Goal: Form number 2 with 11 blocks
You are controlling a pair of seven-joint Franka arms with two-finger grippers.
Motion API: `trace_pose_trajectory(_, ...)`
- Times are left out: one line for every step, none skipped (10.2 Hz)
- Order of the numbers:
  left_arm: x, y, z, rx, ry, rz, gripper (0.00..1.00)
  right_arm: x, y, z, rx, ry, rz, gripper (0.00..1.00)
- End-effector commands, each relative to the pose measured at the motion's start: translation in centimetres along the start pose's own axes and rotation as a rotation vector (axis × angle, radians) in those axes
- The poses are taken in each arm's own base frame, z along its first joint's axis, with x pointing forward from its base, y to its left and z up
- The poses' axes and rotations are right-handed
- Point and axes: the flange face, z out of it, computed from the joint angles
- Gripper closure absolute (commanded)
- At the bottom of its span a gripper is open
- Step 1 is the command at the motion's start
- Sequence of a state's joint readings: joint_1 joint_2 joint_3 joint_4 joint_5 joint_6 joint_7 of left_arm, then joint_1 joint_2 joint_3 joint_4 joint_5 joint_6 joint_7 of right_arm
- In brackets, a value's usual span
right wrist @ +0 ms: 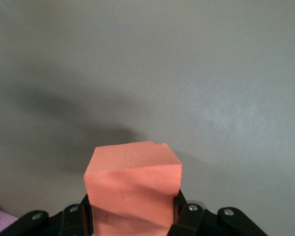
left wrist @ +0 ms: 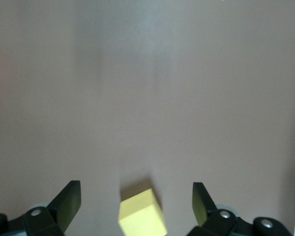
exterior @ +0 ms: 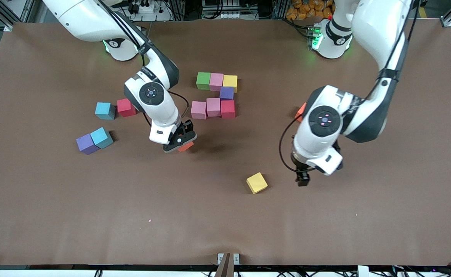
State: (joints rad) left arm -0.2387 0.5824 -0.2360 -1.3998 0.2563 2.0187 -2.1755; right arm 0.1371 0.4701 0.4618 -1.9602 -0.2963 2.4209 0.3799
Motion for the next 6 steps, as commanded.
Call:
trace_pose_trajectory(4.9, 1.6, -0.5, -0.015, 0.047, -0.030, 0.00, -0.8, -3.3, 1.5, 0.009, -0.006, 0.283, 0.73)
trace_pose_trajectory(8.0, 2.9, -1.1, -0.036, 0.069, -0.042, 0.00, -0.9, -4.1, 2.4, 0.019, -0.013, 0.376, 0.73)
trace_pose_trajectory(9.8, 3.5, -1.7, -0.045, 0.070, -0.059, 0.00, -1.1, -4.9, 3.2, 0.021, -0.024, 0.462, 0.73)
trace_pose_trajectory(11.3, 4.0, -1.6, -0.044, 0.071, -0.080, 0.00, -1.5, -5.8, 3.7, 0.017, -0.035, 0.499, 0.73)
trace_pose_trajectory(11.4, 4.1, -1.2, -0.041, 0.064, -0.058, 0.00, -2.0, -6.0, 4.1, 0.004, -0.053, 0.501, 0.73)
trace_pose_trajectory(11.8, 4.4, -0.4, -0.038, 0.063, -0.053, 0.00, -2.7, -6.1, 4.7, -0.011, -0.074, 0.501, 0.74)
